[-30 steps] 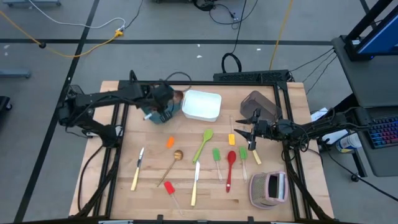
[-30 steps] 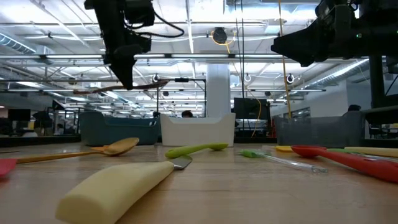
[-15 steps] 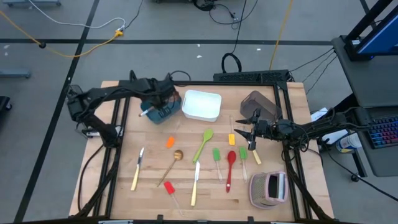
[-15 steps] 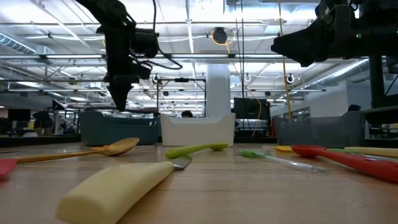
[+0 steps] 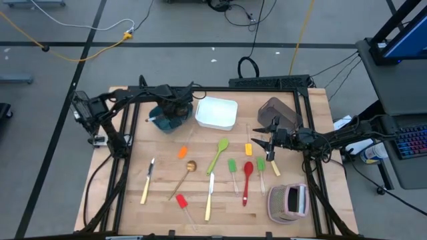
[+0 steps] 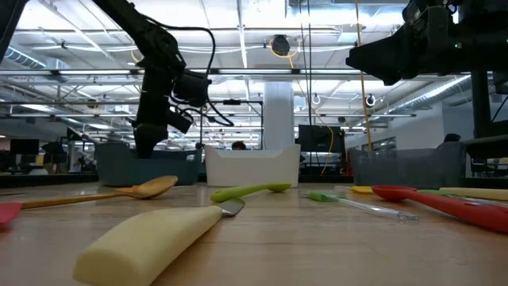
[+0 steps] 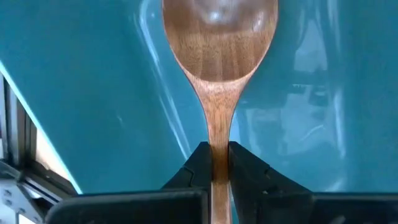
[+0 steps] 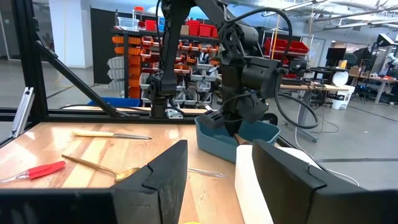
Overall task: Pick & Place Kitchen Items
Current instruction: Put the brown serving spoon into the blue bin, then put the gold serving spoon into the blue bin
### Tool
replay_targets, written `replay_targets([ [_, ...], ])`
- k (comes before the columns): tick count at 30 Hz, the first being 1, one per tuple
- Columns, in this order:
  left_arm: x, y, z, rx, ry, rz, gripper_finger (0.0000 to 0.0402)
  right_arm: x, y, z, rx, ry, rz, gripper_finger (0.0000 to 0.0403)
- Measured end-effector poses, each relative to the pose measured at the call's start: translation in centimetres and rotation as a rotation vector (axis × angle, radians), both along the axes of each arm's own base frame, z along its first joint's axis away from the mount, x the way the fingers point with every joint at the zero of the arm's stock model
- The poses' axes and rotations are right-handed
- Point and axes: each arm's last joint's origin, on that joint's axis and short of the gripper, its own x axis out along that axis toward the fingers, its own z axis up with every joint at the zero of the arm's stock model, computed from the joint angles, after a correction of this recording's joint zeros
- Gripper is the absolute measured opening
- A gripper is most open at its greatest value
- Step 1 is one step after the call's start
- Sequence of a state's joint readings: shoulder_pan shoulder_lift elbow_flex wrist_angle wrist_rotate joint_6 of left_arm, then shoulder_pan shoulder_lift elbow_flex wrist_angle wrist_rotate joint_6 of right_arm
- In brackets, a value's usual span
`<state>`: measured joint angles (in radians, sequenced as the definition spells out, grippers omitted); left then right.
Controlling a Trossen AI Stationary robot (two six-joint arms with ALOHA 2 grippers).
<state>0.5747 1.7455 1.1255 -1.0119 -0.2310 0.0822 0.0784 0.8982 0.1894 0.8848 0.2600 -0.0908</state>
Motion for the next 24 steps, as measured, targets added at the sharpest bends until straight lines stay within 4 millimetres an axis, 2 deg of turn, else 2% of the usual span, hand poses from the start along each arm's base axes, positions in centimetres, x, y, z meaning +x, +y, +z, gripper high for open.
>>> replay_targets([
  [6, -0.03, -0.02, 0.26, 0.029, -0.001, -0.020, 0.0036, 0.00, 0.00, -0.01, -0.001, 0.001, 0.000, 0.0173],
  [16, -0.08, -0.16, 0.56, 0.060, 0.000, 0.002, 0.0119, 0.00, 0.00, -0.02, 0.000, 0.001, 0.000, 0.0173],
  [24, -0.08, -0.73, 0.82, 0.191, 0.112, -0.017, 0.0111, 0.00, 0.00, -0.02, 0.000, 0.001, 0.000, 0.0173],
])
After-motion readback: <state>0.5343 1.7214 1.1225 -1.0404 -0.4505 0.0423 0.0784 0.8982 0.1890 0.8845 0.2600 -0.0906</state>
